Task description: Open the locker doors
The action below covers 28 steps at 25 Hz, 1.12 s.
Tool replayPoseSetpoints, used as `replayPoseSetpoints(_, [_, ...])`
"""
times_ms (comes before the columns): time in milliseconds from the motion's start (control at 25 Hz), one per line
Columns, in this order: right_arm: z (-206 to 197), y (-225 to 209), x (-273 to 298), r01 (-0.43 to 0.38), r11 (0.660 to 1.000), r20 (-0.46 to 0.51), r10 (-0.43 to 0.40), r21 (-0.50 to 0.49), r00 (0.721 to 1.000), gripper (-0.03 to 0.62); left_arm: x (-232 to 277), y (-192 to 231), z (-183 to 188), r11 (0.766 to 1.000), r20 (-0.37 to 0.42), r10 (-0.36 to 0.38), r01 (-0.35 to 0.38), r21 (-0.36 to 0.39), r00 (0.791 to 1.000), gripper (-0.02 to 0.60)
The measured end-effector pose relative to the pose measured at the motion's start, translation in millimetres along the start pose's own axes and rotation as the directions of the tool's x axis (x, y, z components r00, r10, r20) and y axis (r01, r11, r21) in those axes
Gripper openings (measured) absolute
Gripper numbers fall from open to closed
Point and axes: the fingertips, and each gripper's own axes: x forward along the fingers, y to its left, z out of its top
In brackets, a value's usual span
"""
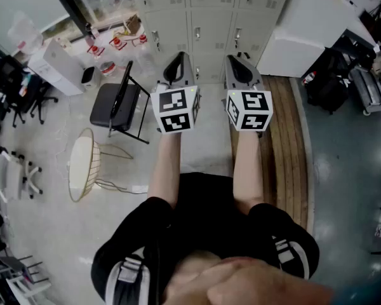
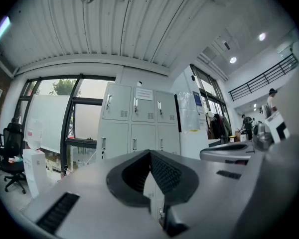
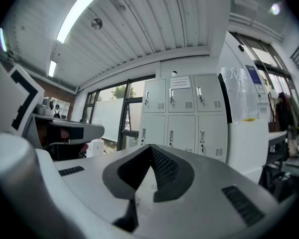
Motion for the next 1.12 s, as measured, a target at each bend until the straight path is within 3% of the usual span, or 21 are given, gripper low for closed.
replayPoseSetpoints(200, [4,0,10,0.001,0.999,0.014,0.0,-0.048,1.0,0.018,11,-1,2,1.0,0.011,-0.016,0.016,0.015,1.0,0.011])
replayPoseSetpoints(680, [17,-17,8,0.033,0.999,0.086,-0.034,0.008,0.996,0.018,16,-5,8,0.999,0.03,-0.041,0.041,0.013,0.999,0.011])
replayPoseSetpoints(1120, [11,-28,11,-0.016,1.0,0.053,0.014,0.025,0.998,0.018,18,-2,8,1.0,0.018,-0.009,0.008,0.024,1.0,0.011])
